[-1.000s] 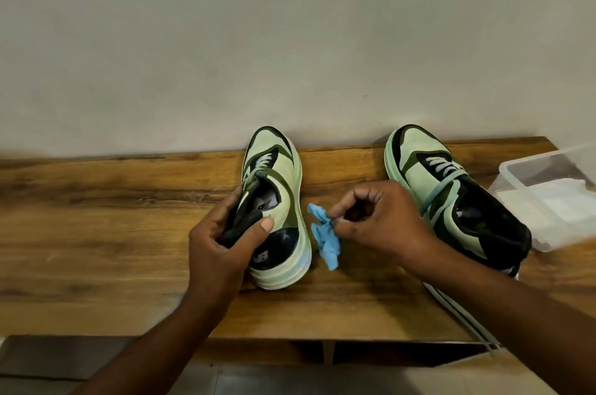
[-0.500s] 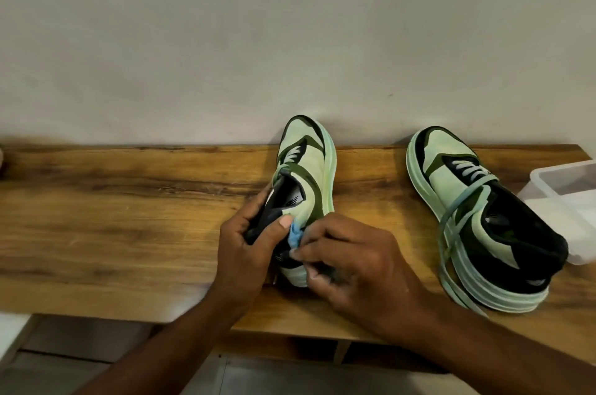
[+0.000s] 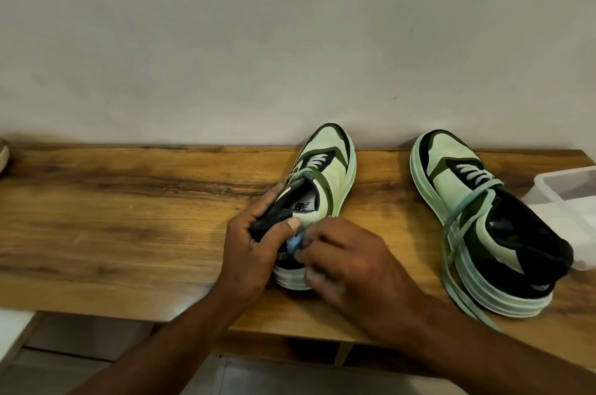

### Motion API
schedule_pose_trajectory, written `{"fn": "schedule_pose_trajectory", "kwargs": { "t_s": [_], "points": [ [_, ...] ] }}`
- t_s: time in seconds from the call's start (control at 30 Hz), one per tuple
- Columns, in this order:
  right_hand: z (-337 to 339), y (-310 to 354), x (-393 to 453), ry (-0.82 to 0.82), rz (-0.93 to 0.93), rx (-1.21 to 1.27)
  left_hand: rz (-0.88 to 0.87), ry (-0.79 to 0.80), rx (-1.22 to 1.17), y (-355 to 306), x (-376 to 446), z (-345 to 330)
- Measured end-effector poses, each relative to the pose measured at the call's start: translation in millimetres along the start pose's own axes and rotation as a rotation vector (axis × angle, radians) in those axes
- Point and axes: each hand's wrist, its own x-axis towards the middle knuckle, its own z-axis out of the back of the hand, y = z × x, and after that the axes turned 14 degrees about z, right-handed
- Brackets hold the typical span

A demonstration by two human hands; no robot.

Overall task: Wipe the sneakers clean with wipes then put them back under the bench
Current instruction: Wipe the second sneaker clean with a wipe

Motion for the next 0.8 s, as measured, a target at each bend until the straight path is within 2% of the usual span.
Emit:
{"fn": "schedule_pose_trajectory", "kwargs": {
  "t_s": [0.1,0.17,0.23,0.33,0.4,0.5,0.6,0.7,0.8],
  "points": [
    [11.0,-18.5,2.7,-0.211,-0.176,-0.015,0.021,0.001,-0.005,0.1,1.9,-3.0],
    [13.9,-22.4,2.9,-0.292,-0.229,-0.034,0.026,-0.006,-0.018,0.7,2.0,-5.3],
    [8.1,-14.7,1.4,-0.248,-0.182,-0.043,0.036,-0.012,-0.05,2.2,1.6,-7.1],
    [-6.7,3.5,-2.3,-0.047,-0.013,-0.012,0.063,-0.008,-0.1,3.0,1.5,-8.8],
    [-4.8,1.4,-0.6,0.004,0.027,-0.002,0.084,-0.024,-0.135,1.4,1.6,-9.4],
    [10.2,-21.4,3.6,-0.148,-0.13,-0.019,0.113,-0.044,-0.185,0.6,5.5,-7.2],
    [21.9,-44.4,2.9,-0.332,-0.31,0.0,0.239,-0.124,-0.306,3.2,9.4,-3.9],
    [16.6,-32.5,4.1,-0.376,-0.243,0.028,0.372,-0.121,-0.379,3.6,9.7,-6.4],
    [9.8,-9.4,5.4,-0.281,-0.09,0.061,0.399,-0.07,-0.414,5.2,10.2,-6.9]
  ]
}}
